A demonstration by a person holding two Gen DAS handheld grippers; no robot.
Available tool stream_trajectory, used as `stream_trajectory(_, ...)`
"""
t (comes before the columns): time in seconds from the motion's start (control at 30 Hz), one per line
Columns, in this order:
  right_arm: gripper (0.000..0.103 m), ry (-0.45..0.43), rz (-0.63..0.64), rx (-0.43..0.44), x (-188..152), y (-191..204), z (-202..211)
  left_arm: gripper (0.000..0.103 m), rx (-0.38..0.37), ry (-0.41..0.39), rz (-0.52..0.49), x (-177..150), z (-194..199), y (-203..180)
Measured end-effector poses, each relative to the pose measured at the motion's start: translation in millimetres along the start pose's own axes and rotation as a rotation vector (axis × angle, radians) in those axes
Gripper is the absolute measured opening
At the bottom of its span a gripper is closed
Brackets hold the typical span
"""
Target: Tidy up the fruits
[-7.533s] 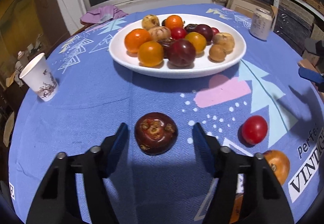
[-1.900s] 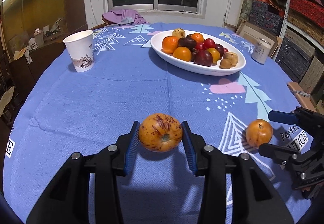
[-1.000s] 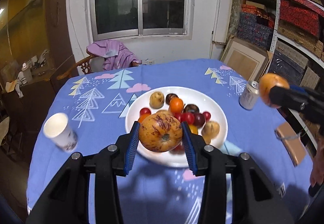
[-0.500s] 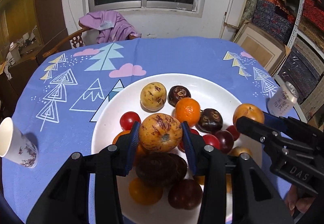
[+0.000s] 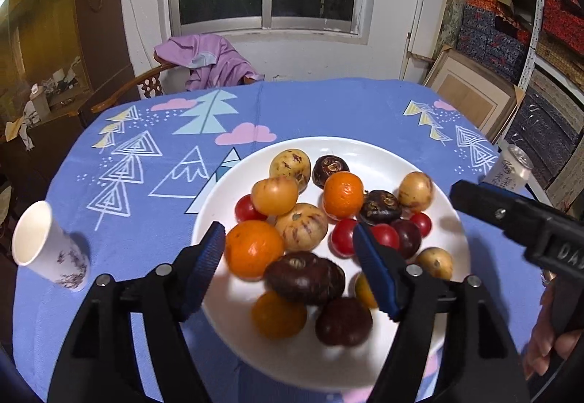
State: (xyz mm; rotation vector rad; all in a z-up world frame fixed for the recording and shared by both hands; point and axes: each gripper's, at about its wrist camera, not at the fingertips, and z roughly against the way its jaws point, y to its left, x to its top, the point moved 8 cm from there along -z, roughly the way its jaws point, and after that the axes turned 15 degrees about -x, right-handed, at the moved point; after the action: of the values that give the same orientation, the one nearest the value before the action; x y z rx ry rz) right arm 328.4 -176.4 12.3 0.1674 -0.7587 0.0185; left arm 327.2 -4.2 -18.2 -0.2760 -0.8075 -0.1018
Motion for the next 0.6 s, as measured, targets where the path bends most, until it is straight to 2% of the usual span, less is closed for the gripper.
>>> stream_trajectory(0.07, 0.082, -0.032, -0.009, 0.001, -6, -1, 22, 0.080, 0.008, -0.017, -0.002, -8, 18, -2)
stream_trajectory(0.13, 0.095, -0.060, -0.018, -0.014, -15, -4, 40, 0.087, 0.019, -0.048, -0.002, -20, 40, -4)
stream_trajectory(0.2, 0.099, -0.090, -0.015, -0.043, -30, -5, 60, 0.091, 0.028, -0.065, -0.002, -37, 60, -8)
stream_trajectory(0.23, 0.100, -0.101, -0.010, -0.057, -40, -6, 67, 0.094, 0.032, -0.073, 0.002, -47, 69, -9)
stream_trajectory(0.43, 0.100, -0.101, 0.033, -0.146, -111, -5, 89, 0.096, 0.054, -0.074, 0.006, -110, 106, -21)
stream_trajectory(0.6, 0.100, -0.155, 0.065, -0.225, -138, -9, 99, 0.099, 0.067, -0.132, -0.015, -142, 125, -29)
